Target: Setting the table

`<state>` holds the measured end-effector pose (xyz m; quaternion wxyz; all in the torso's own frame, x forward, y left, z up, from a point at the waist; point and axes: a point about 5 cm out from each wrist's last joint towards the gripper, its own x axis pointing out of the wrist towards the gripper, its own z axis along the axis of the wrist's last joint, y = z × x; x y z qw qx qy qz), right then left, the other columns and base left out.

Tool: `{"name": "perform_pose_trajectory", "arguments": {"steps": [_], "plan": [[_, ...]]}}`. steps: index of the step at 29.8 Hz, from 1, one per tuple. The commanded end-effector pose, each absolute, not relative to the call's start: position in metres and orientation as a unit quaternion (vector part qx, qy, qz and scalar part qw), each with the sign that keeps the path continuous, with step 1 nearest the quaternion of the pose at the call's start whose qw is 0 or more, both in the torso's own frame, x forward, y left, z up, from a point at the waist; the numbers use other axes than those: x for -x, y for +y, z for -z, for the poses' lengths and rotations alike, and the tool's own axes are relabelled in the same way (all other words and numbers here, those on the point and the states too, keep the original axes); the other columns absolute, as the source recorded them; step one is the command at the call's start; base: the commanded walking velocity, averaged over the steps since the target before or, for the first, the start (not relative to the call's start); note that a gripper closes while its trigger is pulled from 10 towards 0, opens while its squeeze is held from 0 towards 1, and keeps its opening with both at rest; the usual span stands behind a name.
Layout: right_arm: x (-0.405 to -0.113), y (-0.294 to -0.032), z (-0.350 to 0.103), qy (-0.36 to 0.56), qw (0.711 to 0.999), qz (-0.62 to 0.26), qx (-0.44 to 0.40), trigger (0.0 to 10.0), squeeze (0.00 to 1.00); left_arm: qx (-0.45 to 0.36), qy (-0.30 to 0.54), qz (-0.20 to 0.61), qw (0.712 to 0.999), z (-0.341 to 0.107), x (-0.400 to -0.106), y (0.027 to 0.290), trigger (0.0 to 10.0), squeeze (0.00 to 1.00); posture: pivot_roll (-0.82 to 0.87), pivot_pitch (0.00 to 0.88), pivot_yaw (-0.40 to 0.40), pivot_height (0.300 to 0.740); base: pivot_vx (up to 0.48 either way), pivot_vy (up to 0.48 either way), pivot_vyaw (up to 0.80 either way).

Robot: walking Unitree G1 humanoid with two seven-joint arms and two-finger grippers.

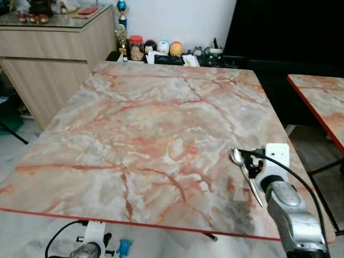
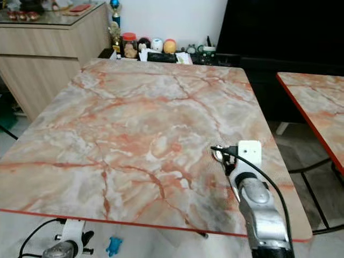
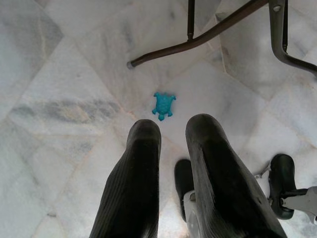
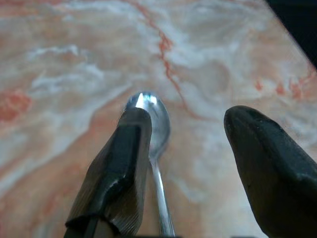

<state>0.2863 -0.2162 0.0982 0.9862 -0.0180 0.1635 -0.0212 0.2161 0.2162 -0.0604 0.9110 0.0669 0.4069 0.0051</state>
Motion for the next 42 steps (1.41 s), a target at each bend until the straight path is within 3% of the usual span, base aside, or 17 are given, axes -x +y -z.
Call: {"name": "perform_pose_trajectory", "arguments": {"steps": [1, 3, 16, 42], "plan": [[-0.285, -0.214, -0.100, 0.164, 0.986, 0.000, 0.015, 10.0, 0.00, -0.068, 0.412, -0.004, 0.909, 0.061, -0.215, 0.217, 10.0, 0.00, 0.08, 0.013, -0.044, 0.740, 0.000, 0.000, 0.00], [-0.282, -0.212, -0.096, 0.180, 0.983, -0.037, 0.025, 10.0, 0.00, -0.067, 0.412, -0.005, 0.909, 0.061, -0.215, 0.217, 10.0, 0.00, 0.08, 0.014, -0.043, 0.740, 0.000, 0.000, 0.00], [-0.277, -0.232, -0.090, 0.216, 0.976, -0.026, 0.029, 10.0, 0.00, -0.069, 0.415, -0.008, 0.907, 0.062, -0.213, 0.220, 10.0, 0.00, 0.08, 0.012, -0.039, 0.740, 0.000, 0.000, 0.00], [-0.283, -0.223, -0.069, 0.220, 0.975, -0.043, -0.007, 10.0, 0.00, -0.076, 0.414, -0.001, 0.907, 0.061, -0.215, 0.220, 10.0, 0.00, 0.09, 0.000, -0.033, 0.740, 0.000, 0.000, 0.00]]}}
